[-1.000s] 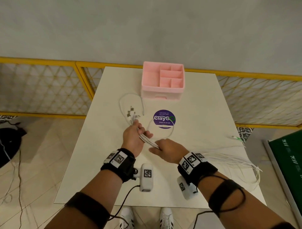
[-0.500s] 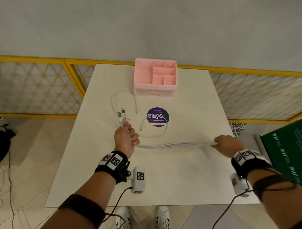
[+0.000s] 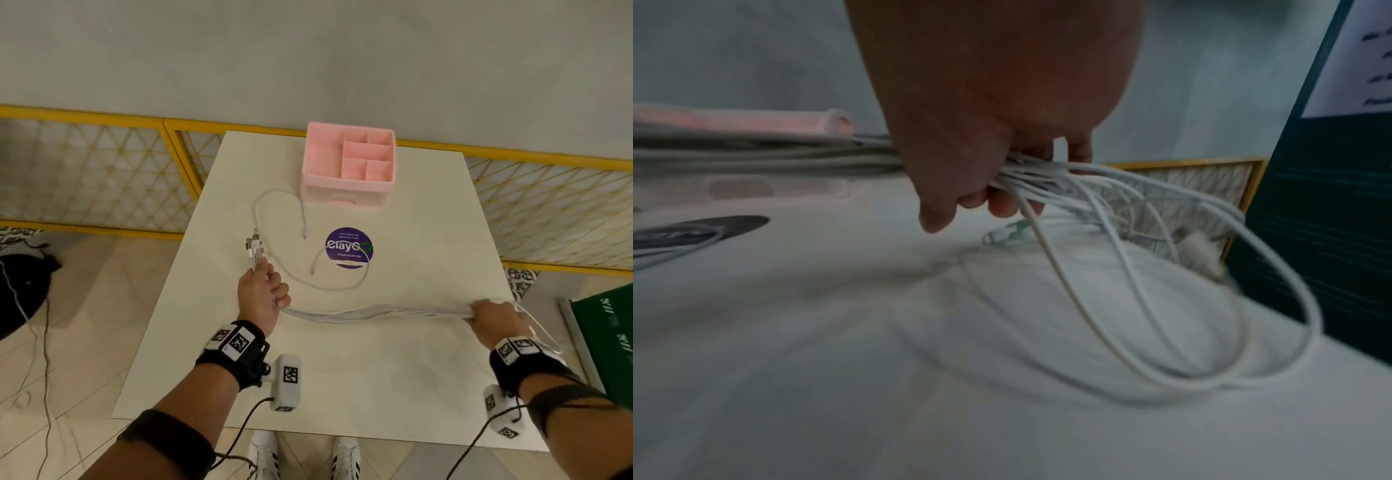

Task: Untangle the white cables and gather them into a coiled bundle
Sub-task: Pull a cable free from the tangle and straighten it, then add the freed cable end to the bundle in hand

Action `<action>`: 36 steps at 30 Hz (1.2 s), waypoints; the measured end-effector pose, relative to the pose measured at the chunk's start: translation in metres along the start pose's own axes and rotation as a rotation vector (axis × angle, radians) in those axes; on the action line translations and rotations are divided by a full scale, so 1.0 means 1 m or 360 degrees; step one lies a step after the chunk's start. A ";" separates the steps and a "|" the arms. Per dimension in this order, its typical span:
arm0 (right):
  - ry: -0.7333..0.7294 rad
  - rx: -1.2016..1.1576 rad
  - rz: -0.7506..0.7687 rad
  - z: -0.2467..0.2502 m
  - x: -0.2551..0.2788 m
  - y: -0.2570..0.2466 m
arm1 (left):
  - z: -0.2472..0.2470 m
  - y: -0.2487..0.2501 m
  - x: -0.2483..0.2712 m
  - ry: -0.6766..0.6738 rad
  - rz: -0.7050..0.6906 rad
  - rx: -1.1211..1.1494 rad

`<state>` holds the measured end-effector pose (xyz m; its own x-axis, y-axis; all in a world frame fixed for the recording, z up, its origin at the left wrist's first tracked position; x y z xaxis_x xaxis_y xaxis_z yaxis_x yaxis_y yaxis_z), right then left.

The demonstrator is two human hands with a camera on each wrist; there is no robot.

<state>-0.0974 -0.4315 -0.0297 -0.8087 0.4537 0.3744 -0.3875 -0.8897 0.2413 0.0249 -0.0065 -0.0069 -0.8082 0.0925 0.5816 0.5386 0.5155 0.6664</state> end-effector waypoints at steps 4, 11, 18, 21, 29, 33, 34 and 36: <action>-0.0412 -0.0094 0.0089 0.005 -0.002 -0.049 | 0.007 0.002 -0.002 0.0014 -0.0005 -0.0066; -0.0236 -0.0590 0.0811 0.074 -0.022 -0.185 | 0.007 -0.005 0.001 -0.0014 0.0031 -0.0136; -0.0125 -0.0311 0.1272 0.078 -0.039 -0.297 | 0.023 -0.008 0.012 -0.0092 0.0139 -0.0177; -0.0021 -0.0071 0.1184 0.071 -0.039 -0.300 | 0.024 -0.008 0.016 -0.0129 0.0141 -0.0251; 0.0171 -0.0161 0.1005 0.068 -0.027 -0.254 | 0.022 -0.004 0.010 -0.0217 0.0050 -0.0431; 0.0334 -0.1310 0.0985 0.107 -0.006 -0.242 | 0.007 0.002 0.006 -0.0199 -0.0025 -0.0485; 0.0383 -0.1535 0.1005 0.120 0.004 -0.242 | 0.002 0.003 0.006 -0.0190 -0.0049 -0.0500; 0.0446 -0.1825 0.1019 0.140 0.026 -0.247 | -0.007 0.003 0.007 -0.0172 -0.0098 -0.0541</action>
<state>0.0397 -0.1933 0.0459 -0.9951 0.0424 -0.0895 0.0523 -0.5421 -0.8387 0.0224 -0.0103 0.0020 -0.8523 0.1693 0.4950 0.5219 0.2116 0.8263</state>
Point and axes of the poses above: each hand's wrist, its own x-axis away from the middle knuckle, its own z-axis out of the back of the hand, y = z × x, the point moved 5 cm from there along -x, towards the middle knuckle, and after that the axes turned 5 degrees about z, right-handed, at the moved point
